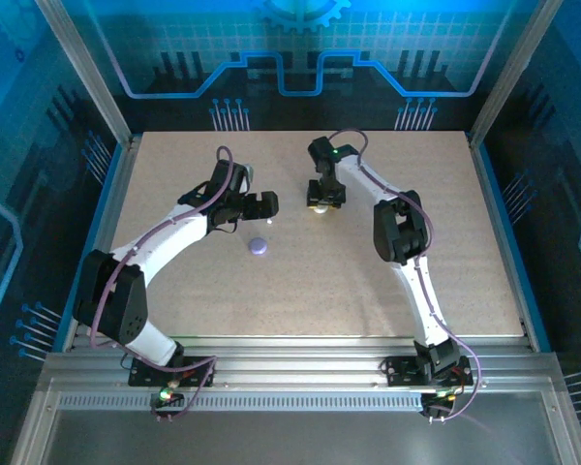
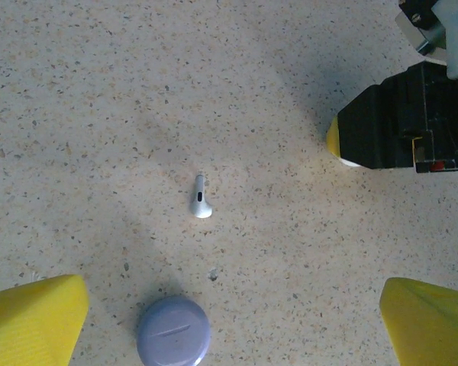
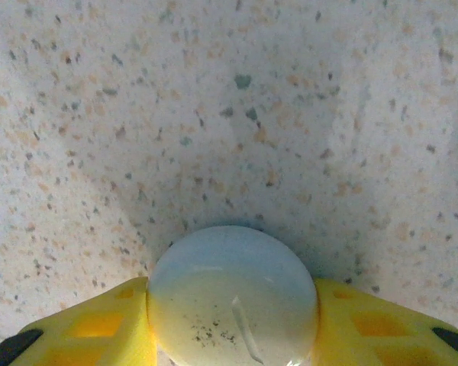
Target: Insert wireless bluetooth earbuds into charging case
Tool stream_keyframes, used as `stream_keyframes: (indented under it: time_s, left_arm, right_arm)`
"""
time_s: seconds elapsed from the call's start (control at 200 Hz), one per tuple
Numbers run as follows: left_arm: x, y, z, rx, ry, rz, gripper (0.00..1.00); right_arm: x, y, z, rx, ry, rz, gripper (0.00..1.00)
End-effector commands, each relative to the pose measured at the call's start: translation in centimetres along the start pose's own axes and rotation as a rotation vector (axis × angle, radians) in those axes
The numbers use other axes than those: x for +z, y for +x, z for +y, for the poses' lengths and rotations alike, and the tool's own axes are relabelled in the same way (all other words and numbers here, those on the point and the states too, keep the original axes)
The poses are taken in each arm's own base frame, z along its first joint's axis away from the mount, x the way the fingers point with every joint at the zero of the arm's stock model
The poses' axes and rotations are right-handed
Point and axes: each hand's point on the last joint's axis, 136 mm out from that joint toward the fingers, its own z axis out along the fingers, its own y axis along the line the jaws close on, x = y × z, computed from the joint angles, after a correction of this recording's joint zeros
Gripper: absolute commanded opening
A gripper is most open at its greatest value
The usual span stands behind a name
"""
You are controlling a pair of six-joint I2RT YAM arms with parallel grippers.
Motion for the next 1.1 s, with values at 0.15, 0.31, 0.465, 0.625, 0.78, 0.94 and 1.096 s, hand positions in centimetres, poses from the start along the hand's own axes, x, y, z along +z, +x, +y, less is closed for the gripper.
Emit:
stream_keyframes:
  time_s: [0.15, 0.31, 0.465, 0.625, 0.78, 0.94, 1.096]
  left_arm:
    - [-1.6, 0.8, -0.9, 0.033, 0.083, -0.05, 0.92]
    - [-3.0, 1.0, -2.4, 0.093, 0.155, -0.116, 0.89]
    - [-4.1, 1.3, -4.8, 0.169, 0.252, -0.185, 0.87]
    - [-5.1, 1.8, -7.2, 0.232, 0.361, -0.254, 0.84]
    - [-6.6, 2.4, -9.3, 0.328, 0.473, -0.37, 0.82]
    - [-8.3, 4.2, -11.7, 0.467, 0.606, -0.46, 0.79]
    - [-9.1, 6.1, -13.1, 0.589, 0.671, -0.498, 0.78]
  right_arm:
    - [-6.6, 2.5, 2.5, -0.033, -0.128, -0.095, 0.43]
    - [-10.1, 4.0, 3.8, -0.028, -0.256, -0.178, 0.43]
    - [-13.4, 5.4, 5.0, -0.036, -0.371, -0.263, 0.42]
    - [-16.2, 6.8, 5.7, -0.015, -0.506, -0.344, 0.41]
    - [-18.3, 8.3, 5.9, -0.001, -0.583, -0.408, 0.4]
    - [-19.9, 10.0, 6.0, 0.036, -0.68, -0.443, 0.4]
    - [-21.5, 10.4, 7.1, 0.056, -0.818, -0.469, 0.39]
